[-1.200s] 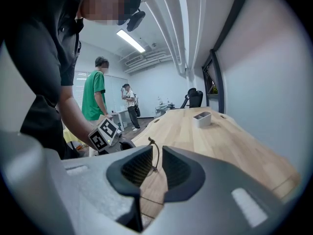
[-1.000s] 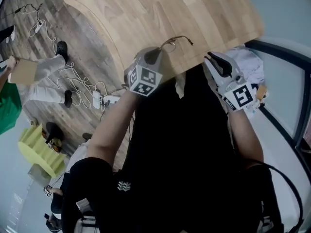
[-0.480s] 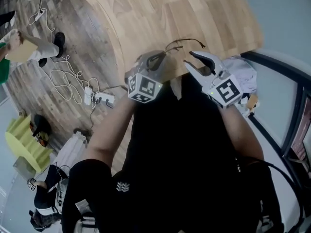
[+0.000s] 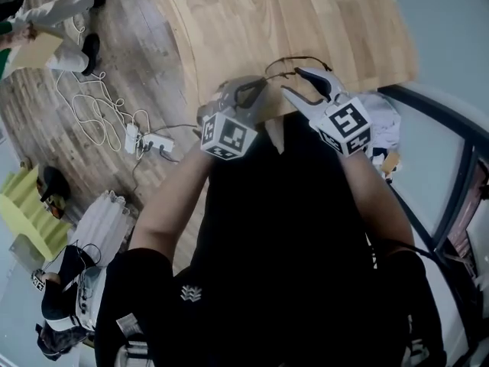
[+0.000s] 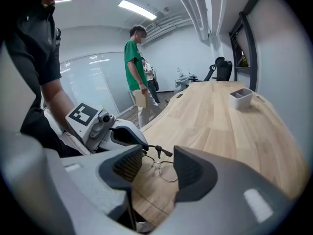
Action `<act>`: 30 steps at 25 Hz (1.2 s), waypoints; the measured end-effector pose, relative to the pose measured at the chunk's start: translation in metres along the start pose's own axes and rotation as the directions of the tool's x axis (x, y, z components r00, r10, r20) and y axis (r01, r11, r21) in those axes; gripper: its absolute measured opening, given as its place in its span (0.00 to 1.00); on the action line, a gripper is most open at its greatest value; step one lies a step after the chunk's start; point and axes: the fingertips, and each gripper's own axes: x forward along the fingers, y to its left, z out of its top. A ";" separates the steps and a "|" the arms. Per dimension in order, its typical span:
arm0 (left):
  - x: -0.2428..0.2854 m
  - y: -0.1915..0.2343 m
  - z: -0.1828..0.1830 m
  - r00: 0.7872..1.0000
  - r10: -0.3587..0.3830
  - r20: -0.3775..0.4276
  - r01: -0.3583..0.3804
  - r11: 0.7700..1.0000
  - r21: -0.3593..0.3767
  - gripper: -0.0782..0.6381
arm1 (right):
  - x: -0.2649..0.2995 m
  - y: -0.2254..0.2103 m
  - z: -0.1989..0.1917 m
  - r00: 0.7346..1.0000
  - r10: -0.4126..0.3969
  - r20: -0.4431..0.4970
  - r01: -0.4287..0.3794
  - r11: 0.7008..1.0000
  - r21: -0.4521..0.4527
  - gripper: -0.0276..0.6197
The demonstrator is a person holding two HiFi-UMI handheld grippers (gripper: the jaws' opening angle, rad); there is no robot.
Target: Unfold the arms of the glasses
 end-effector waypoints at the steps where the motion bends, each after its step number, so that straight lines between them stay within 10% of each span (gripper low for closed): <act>1: 0.000 0.000 0.001 1.000 -0.001 0.002 0.001 1.000 0.000 0.16 | 0.002 0.001 -0.001 1.000 0.010 -0.002 -0.010 1.000 0.008 0.34; 30: -0.025 -0.004 -0.016 1.000 0.016 -0.012 -0.016 1.000 -0.026 0.22 | 0.004 0.056 0.020 0.987 0.158 -0.005 -0.158 0.988 0.000 0.34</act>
